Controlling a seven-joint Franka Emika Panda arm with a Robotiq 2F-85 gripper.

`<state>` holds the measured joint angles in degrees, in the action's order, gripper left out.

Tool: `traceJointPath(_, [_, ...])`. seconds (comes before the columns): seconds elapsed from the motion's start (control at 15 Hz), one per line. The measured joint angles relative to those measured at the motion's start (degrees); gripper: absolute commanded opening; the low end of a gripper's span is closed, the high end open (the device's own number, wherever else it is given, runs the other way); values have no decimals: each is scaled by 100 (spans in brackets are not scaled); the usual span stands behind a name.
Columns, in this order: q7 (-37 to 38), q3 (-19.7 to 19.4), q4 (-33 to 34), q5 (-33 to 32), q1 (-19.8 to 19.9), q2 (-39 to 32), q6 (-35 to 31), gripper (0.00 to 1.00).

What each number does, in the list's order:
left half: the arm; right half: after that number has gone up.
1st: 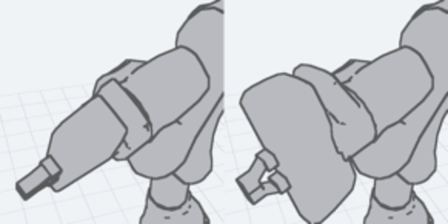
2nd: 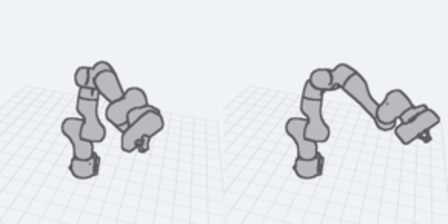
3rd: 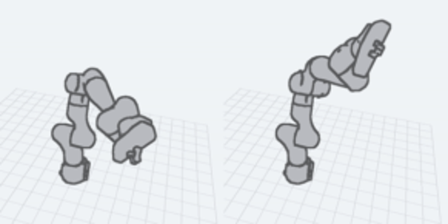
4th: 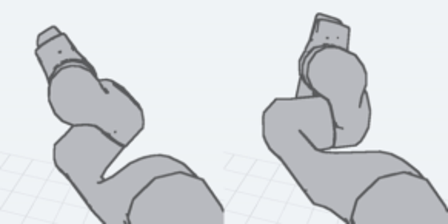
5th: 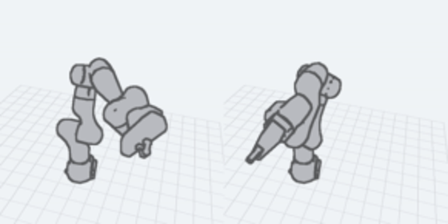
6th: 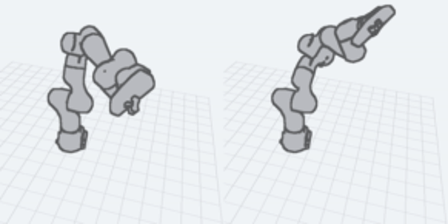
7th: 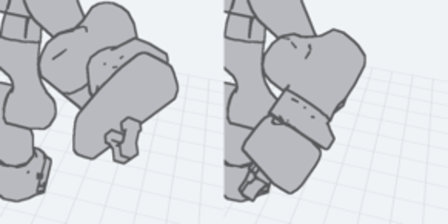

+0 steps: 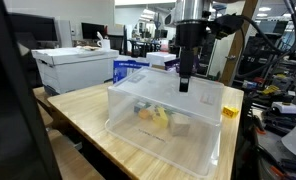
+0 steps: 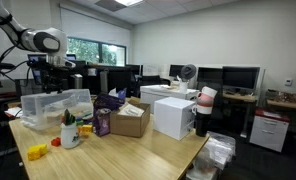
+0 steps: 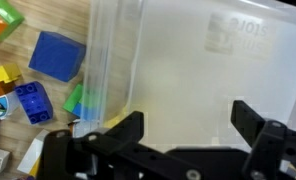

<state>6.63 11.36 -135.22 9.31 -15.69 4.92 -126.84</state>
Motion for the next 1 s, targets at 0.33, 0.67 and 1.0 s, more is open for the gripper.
traceJointPath(0.33, [554, -2, 0, -232, 77, -6, 18, 100])
traceJointPath(0.67, [992, -6, -4, -335, 204, -7, 67, 100])
traceJointPath(1.0, [1301, -17, -3, -337, 303, 0, 166, 100])
